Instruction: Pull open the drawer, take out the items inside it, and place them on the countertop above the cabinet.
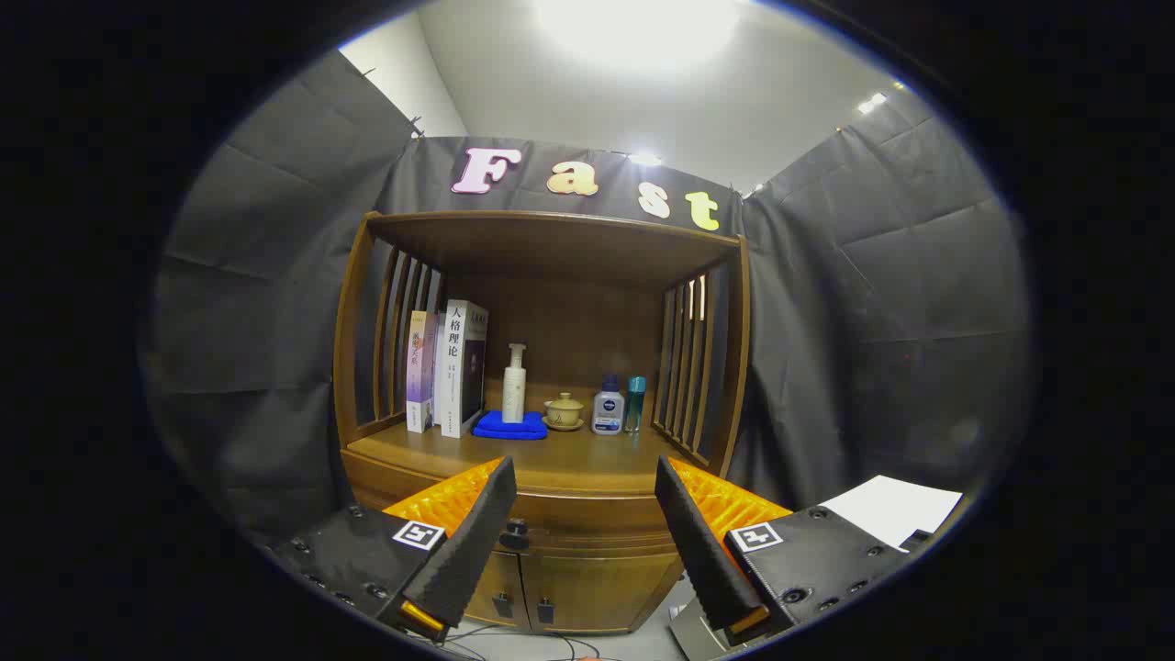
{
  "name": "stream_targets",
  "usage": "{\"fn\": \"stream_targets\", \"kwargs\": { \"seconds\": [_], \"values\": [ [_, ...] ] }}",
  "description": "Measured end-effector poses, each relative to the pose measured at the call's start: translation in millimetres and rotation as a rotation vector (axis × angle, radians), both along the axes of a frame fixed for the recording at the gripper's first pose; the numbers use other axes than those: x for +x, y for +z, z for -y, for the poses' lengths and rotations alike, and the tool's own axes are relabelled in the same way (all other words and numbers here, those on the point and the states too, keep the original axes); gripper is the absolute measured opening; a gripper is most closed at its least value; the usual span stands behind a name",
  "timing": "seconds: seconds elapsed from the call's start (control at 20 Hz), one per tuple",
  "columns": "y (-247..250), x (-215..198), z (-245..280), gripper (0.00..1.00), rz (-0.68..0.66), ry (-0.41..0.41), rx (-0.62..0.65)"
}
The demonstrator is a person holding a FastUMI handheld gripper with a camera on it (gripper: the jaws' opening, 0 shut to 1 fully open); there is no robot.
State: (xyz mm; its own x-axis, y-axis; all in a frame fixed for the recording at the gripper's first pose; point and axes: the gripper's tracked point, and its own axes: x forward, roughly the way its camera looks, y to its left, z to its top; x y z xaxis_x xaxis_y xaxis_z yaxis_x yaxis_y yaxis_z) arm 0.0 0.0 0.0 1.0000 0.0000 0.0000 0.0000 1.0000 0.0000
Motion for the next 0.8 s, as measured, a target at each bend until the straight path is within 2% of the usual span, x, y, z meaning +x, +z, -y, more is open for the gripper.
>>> {"fn": "stream_targets", "kwargs": {
  "seconds": [0.8],
  "values": [
    [0.4,0.1,2.1,0.97,0.008,-0.005,0.013]
  ]
}}
